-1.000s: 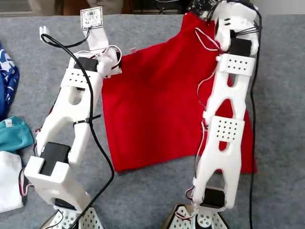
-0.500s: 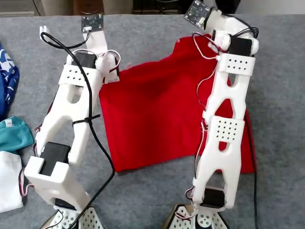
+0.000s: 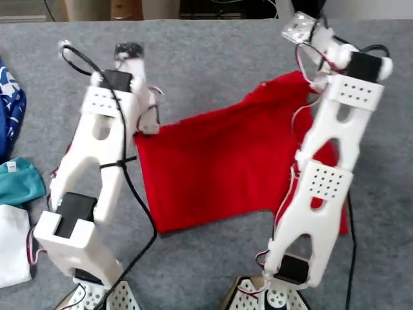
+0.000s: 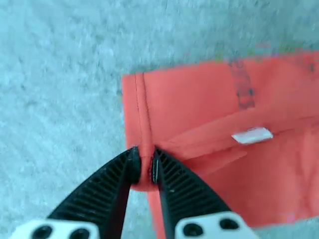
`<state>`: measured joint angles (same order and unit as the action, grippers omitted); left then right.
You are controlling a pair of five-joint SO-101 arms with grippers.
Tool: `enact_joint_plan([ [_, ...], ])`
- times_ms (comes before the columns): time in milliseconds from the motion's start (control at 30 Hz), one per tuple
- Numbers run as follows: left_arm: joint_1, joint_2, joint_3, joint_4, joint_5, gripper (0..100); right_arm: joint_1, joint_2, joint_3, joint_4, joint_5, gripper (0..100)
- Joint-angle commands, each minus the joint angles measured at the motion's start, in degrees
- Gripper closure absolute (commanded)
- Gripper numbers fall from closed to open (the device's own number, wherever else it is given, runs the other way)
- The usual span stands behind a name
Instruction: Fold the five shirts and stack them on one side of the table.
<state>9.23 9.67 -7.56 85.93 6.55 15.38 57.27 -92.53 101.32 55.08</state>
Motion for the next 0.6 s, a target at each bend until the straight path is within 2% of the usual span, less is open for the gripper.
enact_joint_plan([
  [0, 3.87, -0.84, 4.31, 0.62, -1.41, 98, 3.65, -7.69, -0.04, 1.14, -0.44, 99.4],
  [133, 4.66, -0.84, 8.00, -0.62, -1.32, 98, 5.58, -12.44, 8.66, 1.14, 1.67, 99.4],
  [367, 2.11, -0.84, 9.85, -1.05, -1.32, 98, 6.90, -26.51, 33.71, 1.05, 9.14, 99.4],
  [567, 2.73, -0.84, 12.57, -1.14, -1.58, 98, 9.01, -37.23, 54.29, -0.09, 14.07, 99.4],
])
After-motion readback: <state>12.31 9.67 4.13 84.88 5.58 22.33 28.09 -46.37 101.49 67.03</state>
